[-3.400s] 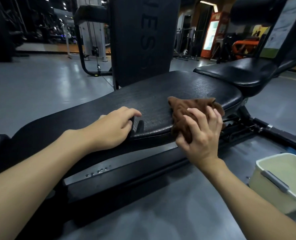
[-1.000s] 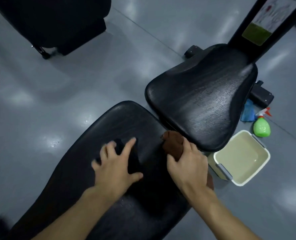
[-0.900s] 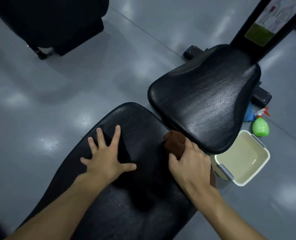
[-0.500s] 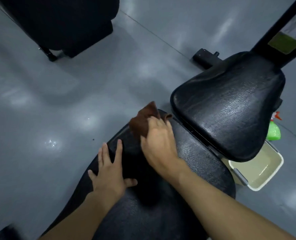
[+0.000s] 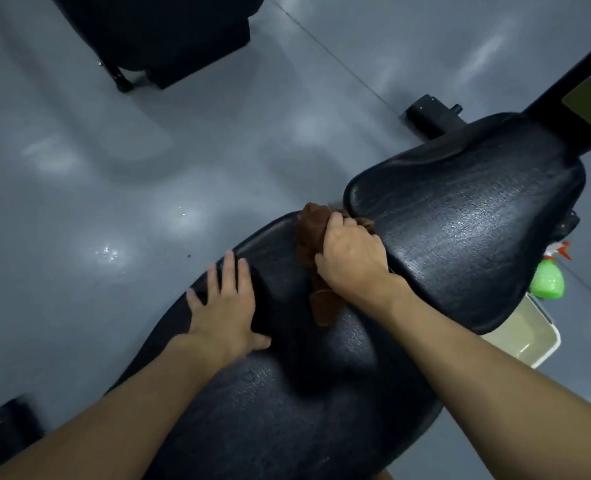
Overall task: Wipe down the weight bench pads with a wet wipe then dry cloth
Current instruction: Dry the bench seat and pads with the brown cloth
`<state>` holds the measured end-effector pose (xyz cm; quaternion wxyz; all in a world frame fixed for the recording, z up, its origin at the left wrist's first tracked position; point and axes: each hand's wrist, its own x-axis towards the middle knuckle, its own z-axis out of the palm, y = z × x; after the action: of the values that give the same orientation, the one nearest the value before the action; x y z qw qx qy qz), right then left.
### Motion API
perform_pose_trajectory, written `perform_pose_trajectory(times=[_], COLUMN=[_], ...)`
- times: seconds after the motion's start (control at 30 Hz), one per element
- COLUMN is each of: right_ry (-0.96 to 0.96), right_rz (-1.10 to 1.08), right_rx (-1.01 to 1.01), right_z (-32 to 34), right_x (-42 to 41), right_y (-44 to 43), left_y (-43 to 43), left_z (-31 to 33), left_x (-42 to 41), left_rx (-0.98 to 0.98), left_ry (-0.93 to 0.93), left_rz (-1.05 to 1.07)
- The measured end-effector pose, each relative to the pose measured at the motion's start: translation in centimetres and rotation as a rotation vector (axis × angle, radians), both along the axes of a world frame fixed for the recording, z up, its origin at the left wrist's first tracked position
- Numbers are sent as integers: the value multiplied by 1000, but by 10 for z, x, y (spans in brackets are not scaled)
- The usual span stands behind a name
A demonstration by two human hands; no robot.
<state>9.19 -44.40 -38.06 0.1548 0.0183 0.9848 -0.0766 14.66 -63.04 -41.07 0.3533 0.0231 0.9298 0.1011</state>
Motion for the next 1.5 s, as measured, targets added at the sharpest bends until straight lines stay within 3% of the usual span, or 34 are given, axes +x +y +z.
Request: perform_pose_trajectory(times=[0.13, 0.33, 0.47, 0.73, 0.83, 0.93, 1.03, 1.1, 1.17, 1.33, 1.5], right_ry=[41, -99, -211, -107, -25, -22, -52, 71, 52, -268, -223], right_rz=[69, -110, -188, -273, -297, -282, -264, -168, -119, 193, 188], right_rx=[49, 54, 10, -32, -158, -110, -103, -284, -439, -225, -145], right_z=[1, 11, 12, 10, 5, 0, 4, 9, 10, -4, -9], right_x=[49, 115, 107, 80, 93, 105, 67, 14, -44, -88, -90], right_y=[38, 73, 67, 43, 45, 42, 18, -14, -43, -28, 4], left_y=[35, 45, 52, 52, 41, 27, 18, 18, 11, -22, -25], left_z=[6, -4, -4, -10, -12, -12, -14, -17, -20, -18, -23], left_x=[-25, -19, -22, -19, -12, -12, -16, -17, -17, -8, -11], left_rx=[127, 67, 33, 50, 102, 141, 154, 147, 133, 48, 43], left_ry=[41, 98, 87, 152, 242, 278, 284, 293, 278, 76, 70], left_rz=[-28, 15, 5, 7, 41, 82, 187, 218, 265, 421, 381])
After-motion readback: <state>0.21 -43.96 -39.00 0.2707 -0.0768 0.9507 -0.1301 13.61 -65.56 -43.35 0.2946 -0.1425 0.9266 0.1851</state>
